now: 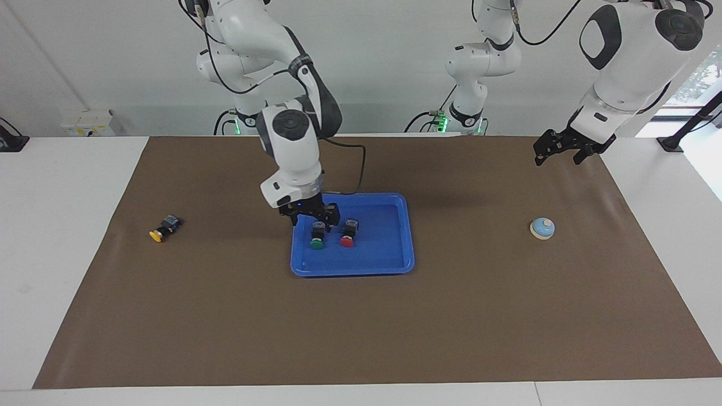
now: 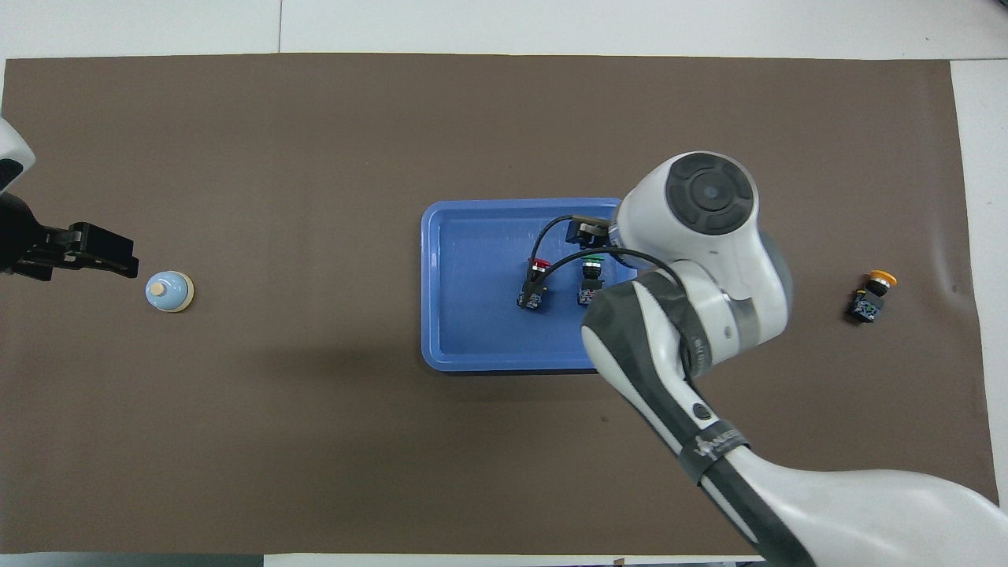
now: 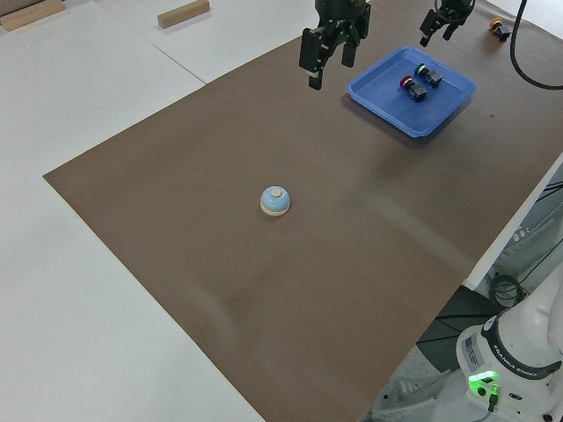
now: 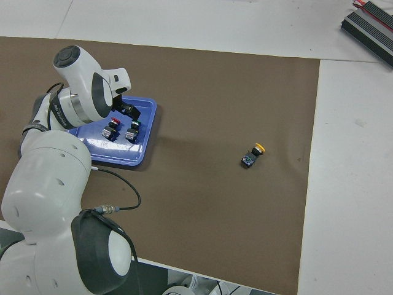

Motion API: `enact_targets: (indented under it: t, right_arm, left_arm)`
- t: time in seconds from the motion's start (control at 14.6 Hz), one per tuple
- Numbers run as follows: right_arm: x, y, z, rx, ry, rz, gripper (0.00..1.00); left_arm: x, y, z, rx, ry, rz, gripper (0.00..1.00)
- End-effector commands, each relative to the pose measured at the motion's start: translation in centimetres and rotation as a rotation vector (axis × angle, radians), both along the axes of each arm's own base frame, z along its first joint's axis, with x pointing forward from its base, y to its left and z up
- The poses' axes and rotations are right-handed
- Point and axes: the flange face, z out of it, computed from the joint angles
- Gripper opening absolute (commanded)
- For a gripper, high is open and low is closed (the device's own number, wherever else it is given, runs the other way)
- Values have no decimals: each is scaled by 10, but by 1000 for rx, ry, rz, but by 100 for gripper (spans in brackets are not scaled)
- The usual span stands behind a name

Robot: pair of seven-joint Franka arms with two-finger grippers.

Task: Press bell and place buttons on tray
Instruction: 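Carry the red button into the tray beside the green one, then move the right gripper back to the yellow-capped button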

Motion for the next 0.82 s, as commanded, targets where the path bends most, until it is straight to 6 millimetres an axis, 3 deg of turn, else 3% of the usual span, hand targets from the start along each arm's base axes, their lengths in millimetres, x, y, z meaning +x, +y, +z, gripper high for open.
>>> enact_targets:
  t: [0.0, 0.21, 0.48, 0.75]
  right_arm:
    - [8, -64, 9, -14, 31, 32, 100]
    - [23, -173, 7, -18, 37, 113, 100]
    - [14, -275, 6, -12, 74, 41, 100]
    - [-12, -327, -20, -12, 49, -69, 100]
  left_arm:
    - [-5, 2, 7, -11, 4, 14, 100]
    - [-4, 2, 7, -11, 5, 14, 100]
    - [-4, 2, 7, -11, 5, 14, 100]
    - [-4, 2, 7, -11, 5, 14, 100]
